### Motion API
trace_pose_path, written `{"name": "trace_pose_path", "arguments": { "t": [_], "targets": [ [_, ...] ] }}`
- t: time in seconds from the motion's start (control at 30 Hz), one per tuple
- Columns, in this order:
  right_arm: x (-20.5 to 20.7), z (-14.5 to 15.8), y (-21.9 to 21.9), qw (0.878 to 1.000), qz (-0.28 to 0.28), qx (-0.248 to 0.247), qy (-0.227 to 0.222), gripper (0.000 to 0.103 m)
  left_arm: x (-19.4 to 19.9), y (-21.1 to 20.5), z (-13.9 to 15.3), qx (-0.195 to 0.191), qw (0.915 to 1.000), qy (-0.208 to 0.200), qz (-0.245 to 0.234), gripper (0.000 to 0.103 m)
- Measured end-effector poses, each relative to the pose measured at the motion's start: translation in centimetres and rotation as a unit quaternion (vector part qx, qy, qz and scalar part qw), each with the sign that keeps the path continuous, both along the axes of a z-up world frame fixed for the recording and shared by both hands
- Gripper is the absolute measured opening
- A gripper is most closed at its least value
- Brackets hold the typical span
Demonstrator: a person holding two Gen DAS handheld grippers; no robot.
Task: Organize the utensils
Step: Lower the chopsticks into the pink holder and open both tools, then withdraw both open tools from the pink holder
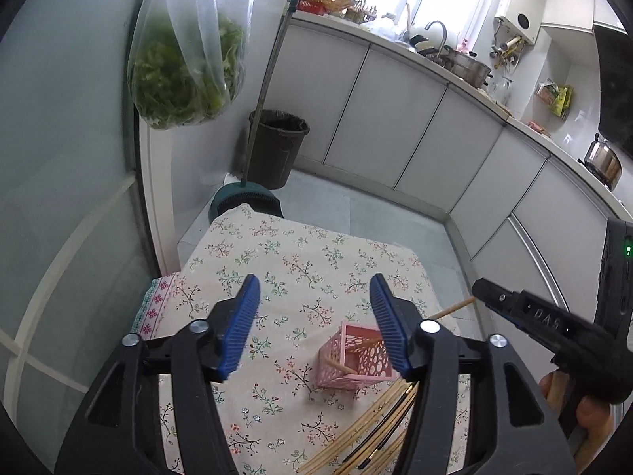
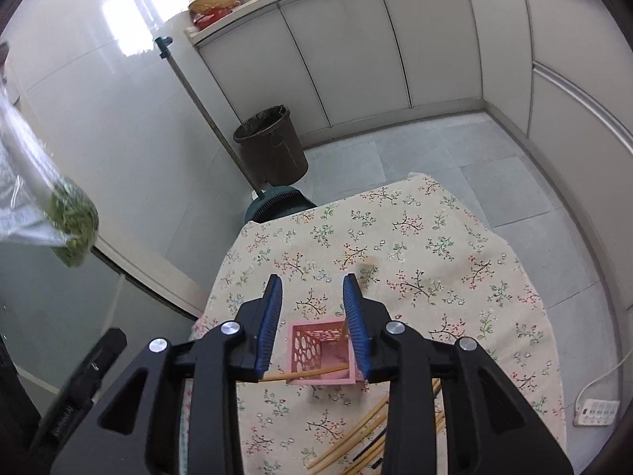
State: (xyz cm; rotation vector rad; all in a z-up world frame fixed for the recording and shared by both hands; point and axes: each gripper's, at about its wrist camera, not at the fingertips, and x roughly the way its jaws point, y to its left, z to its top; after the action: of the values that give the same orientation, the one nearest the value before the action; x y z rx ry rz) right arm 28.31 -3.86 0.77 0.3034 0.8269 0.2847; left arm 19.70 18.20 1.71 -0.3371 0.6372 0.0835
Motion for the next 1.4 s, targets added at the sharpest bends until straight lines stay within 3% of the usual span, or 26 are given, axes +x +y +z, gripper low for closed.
{"name": "trace_pose_path", "arguments": {
  "t": [0.07,0.37,0.47,0.77,0.93,1.1,1.4],
  "targets": [
    [-0.9,0.5,-0.1,1.000,-0.003,-0.011,-0.013,0.036,-0.3,-0.4,0.3,0.003,1.0000,-0.005,-0.006,0.057],
    [-6.2,2.8,-1.6,0.992,-0.033,-0.077,-0.095,0.063,-1.5,-3.5,1.0,0.037,0.9989,-0.012,-0.027,0.068],
    [-7.5,2.7,-2.3,0.991,-0.041,-0.084,-0.101,0.069,-2.2,-4.2,1.2,0.042,0.9985,-0.020,-0.028,0.074],
    [-10.4,2.0,-4.1,0.986,-0.072,-0.102,-0.106,0.084,-3.6,-6.1,0.6,0.063,0.9971,-0.016,-0.039,0.079],
    [-11.8,1.5,-4.2,0.980,-0.083,-0.136,-0.116,0.094,-4.5,-6.7,0.5,0.064,0.9968,-0.020,-0.043,0.090],
    [-13.0,1.0,-5.0,0.972,-0.108,-0.165,-0.129,0.097,-5.3,-7.5,-0.1,0.075,0.9959,-0.018,-0.047,0.092],
    [-14.8,0.0,-7.8,0.970,-0.149,-0.150,-0.118,0.097,-6.0,-8.9,-1.2,0.107,0.9923,-0.006,-0.062,0.096]
  ]
}}
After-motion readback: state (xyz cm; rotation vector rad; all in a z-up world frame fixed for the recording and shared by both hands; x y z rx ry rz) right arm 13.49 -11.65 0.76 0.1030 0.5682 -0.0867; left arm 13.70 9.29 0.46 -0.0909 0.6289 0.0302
